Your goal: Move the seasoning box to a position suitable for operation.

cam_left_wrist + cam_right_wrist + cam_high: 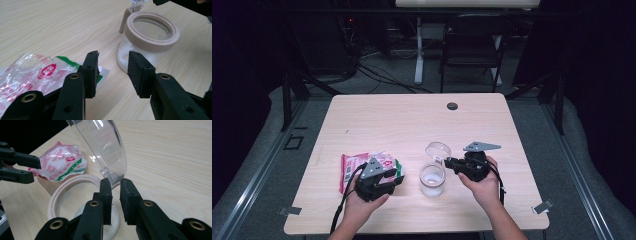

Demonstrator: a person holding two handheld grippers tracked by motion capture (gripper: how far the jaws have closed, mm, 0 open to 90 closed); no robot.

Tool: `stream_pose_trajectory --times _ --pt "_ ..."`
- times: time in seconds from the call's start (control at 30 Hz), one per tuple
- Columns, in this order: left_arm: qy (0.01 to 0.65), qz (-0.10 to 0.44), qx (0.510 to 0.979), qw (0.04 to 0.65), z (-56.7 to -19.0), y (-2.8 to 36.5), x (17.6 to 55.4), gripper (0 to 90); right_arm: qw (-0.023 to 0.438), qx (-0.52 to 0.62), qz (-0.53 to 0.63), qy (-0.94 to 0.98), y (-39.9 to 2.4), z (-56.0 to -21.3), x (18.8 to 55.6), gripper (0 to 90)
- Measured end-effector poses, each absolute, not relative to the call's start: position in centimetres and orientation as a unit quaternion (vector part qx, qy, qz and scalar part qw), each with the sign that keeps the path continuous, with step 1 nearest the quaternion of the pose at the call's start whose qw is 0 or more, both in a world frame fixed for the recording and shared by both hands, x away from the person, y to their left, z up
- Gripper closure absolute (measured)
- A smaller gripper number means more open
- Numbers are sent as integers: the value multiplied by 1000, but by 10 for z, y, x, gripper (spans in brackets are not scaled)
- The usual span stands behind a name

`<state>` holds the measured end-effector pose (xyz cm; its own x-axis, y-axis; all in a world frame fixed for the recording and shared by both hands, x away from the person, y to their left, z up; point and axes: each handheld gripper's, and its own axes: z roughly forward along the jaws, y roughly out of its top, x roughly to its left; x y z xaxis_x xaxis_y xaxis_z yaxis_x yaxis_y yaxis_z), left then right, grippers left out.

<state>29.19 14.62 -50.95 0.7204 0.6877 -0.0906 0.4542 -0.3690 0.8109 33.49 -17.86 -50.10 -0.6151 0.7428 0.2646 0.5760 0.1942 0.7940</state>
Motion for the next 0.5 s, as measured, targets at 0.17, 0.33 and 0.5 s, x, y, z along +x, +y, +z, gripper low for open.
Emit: stream_pose_trajectory --times 0.17,0.33,0.5 --pt "355 158 820 421 -512 152 288 594 82 432 473 764 -178 -502 343 798" --pt "358 167 822 409 -515 155 285 581 78 433 482 758 -175 -504 350 795" --pt "367 170 819 408 -518 160 285 561 75 434 480 759 -175 -505 355 770"
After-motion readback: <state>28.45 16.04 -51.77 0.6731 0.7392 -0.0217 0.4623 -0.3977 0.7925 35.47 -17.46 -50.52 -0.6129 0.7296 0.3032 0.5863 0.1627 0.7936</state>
